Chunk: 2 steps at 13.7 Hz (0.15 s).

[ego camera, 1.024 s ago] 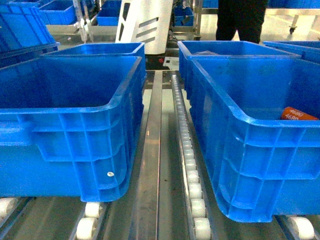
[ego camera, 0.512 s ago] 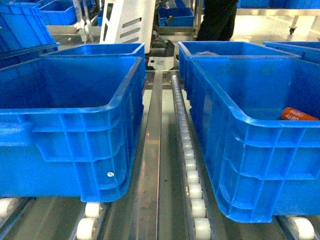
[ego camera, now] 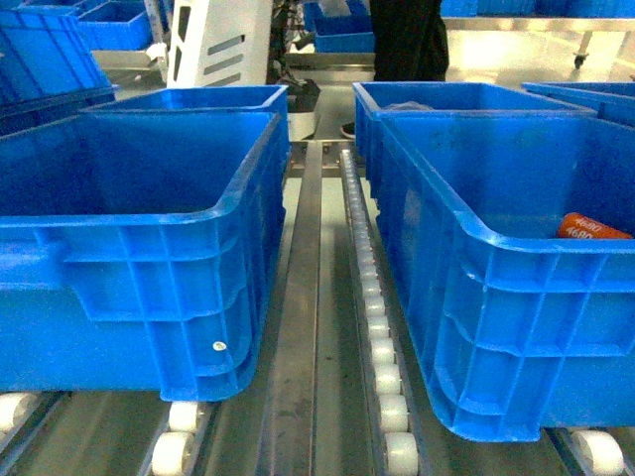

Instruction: Sort blue parts and orange caps into right shelf containers

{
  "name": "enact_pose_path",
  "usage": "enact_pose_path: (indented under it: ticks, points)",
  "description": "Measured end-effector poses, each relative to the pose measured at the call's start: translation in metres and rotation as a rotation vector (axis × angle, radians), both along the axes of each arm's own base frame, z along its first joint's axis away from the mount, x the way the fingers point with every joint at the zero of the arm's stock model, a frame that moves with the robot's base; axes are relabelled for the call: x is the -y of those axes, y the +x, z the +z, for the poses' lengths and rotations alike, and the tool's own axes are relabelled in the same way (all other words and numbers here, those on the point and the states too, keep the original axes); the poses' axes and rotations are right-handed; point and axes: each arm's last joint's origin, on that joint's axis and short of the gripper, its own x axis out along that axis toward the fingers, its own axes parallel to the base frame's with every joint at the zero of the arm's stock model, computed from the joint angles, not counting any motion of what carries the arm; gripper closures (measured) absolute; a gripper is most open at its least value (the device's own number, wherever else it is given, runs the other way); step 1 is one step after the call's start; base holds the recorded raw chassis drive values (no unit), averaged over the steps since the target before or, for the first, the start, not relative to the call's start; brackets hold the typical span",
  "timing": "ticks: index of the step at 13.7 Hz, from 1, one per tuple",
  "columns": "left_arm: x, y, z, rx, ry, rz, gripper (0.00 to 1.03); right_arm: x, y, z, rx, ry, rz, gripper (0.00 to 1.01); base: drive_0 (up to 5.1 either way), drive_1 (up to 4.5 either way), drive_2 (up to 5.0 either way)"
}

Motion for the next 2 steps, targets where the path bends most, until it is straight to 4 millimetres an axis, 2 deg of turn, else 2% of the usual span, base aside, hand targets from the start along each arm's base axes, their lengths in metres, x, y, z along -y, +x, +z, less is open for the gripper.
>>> enact_pose_path:
  ticks: [1, 2]
  points:
    - [0.0000, 0.0000, 0.0000, 0.000, 0.001, 0.000, 0.04, 0.0000, 0.0000, 0.0000, 0.000, 0.001, 0.000, 0.03, 0.0, 0.00, 0.0]
    - [0.0000, 0.0000, 0.0000, 0.000, 0.000, 0.000, 0.05, 0.0000, 0.0000, 0.0000, 0.000, 0.001, 0.000, 0.03, 0.0, 0.00, 0.0]
